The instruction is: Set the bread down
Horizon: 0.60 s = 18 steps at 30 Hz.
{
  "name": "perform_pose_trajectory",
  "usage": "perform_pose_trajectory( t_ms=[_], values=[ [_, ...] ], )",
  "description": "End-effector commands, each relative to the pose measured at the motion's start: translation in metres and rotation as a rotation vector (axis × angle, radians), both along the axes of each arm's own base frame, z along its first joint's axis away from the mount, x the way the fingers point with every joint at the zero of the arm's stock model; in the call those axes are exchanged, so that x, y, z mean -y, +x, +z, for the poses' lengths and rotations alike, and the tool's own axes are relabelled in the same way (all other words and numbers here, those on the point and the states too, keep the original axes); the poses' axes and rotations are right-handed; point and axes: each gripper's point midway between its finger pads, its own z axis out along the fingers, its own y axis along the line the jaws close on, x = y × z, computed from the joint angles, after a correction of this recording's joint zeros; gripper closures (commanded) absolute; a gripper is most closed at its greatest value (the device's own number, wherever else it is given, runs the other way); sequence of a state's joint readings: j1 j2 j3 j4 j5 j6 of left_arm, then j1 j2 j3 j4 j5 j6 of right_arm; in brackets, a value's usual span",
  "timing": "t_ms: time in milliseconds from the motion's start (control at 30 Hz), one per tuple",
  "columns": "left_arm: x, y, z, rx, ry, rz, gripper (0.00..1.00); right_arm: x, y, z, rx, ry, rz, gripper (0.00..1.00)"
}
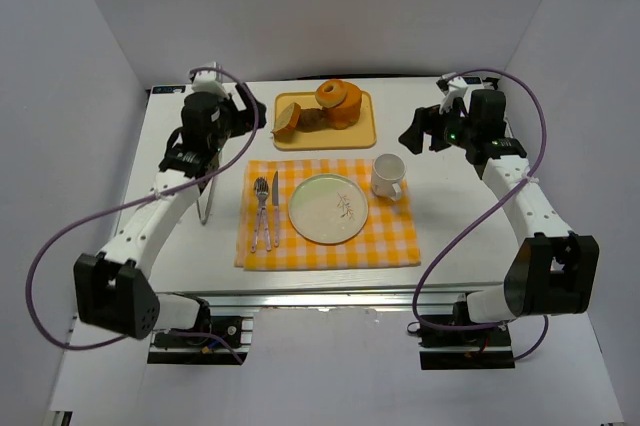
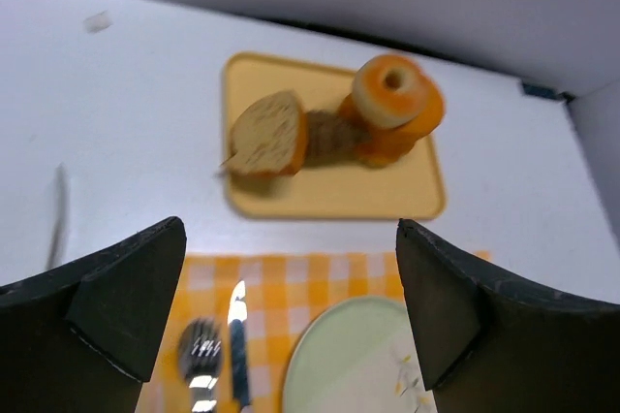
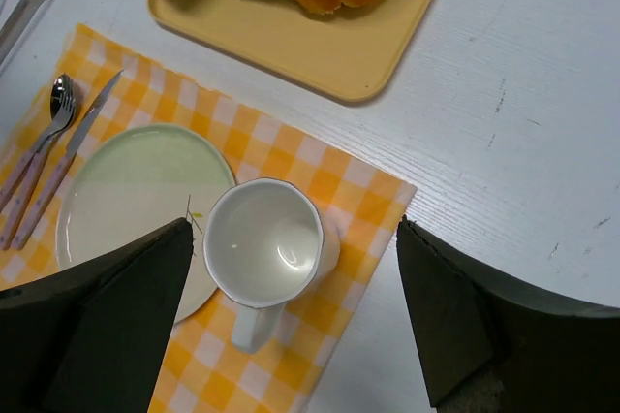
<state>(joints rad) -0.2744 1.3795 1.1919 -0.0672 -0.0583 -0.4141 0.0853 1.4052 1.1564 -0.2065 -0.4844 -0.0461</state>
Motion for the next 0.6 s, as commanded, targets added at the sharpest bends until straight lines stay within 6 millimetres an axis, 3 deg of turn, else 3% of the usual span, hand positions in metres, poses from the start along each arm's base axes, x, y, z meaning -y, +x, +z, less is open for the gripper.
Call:
perform_pose_trajectory(
  t_ms=[0,67,100,133,200,233,267,333,367,400,433,467,500,533,567],
  values=[
    [-0.040,-0.044,-0.035,-0.127,0.133,0.102,0.02,0.003,0.012,0.023,0.078,0.017,-0.036,0.11],
    [-0.061,-0.060,-0.052,-0.167,0.154,0.163,0.07,-0.008,0.004,0.028,0.129,0.034,0.066,0.11],
    [-0.071,-0.070,-0.047,-0.158,0.154,0.189,0.16,-0.015,-0.007,0.029,0.164,0.037,0.152,0.11],
    [-0.087,-0.079,-0.060,-0.199,0.168,0.234,0.50,-0.029,-0.026,0.034,0.252,0.031,0.338,0.11],
    [-0.103,-0.089,-0.066,-0.216,0.177,0.271,0.98,-0.043,-0.055,0.035,0.356,0.015,0.551,0.11],
    [-0.112,-0.096,-0.066,-0.216,0.185,0.288,1.00,-0.048,-0.065,0.030,0.416,0.001,0.638,0.13],
    [-0.125,-0.101,-0.074,-0.249,0.200,0.318,1.00,-0.059,-0.079,0.033,0.435,0.047,0.718,0.23],
    [-0.141,-0.112,-0.102,-0.343,0.254,0.330,1.00,-0.067,-0.093,0.031,0.454,0.088,0.811,0.38],
    [-0.144,-0.115,-0.112,-0.383,0.276,0.326,0.84,-0.072,-0.100,0.032,0.475,0.109,0.864,0.50],
    [-0.146,-0.117,-0.123,-0.426,0.302,0.318,0.64,-0.075,-0.101,0.027,0.446,0.119,0.872,0.54],
    [-0.148,-0.121,-0.140,-0.495,0.342,0.300,0.53,-0.077,-0.102,0.026,0.435,0.121,0.876,0.56],
    [-0.148,-0.122,-0.148,-0.522,0.360,0.283,0.41,-0.079,-0.102,0.023,0.430,0.112,0.880,0.52],
    [-0.148,-0.123,-0.153,-0.538,0.382,0.264,0.13,-0.081,-0.104,0.022,0.423,0.108,0.881,0.46],
    [-0.147,-0.122,-0.158,-0.540,0.393,0.251,0.03,-0.082,-0.105,0.020,0.421,0.100,0.881,0.39],
    [-0.147,-0.120,-0.162,-0.543,0.404,0.241,0.02,-0.084,-0.106,0.017,0.417,0.087,0.880,0.19]
  ],
)
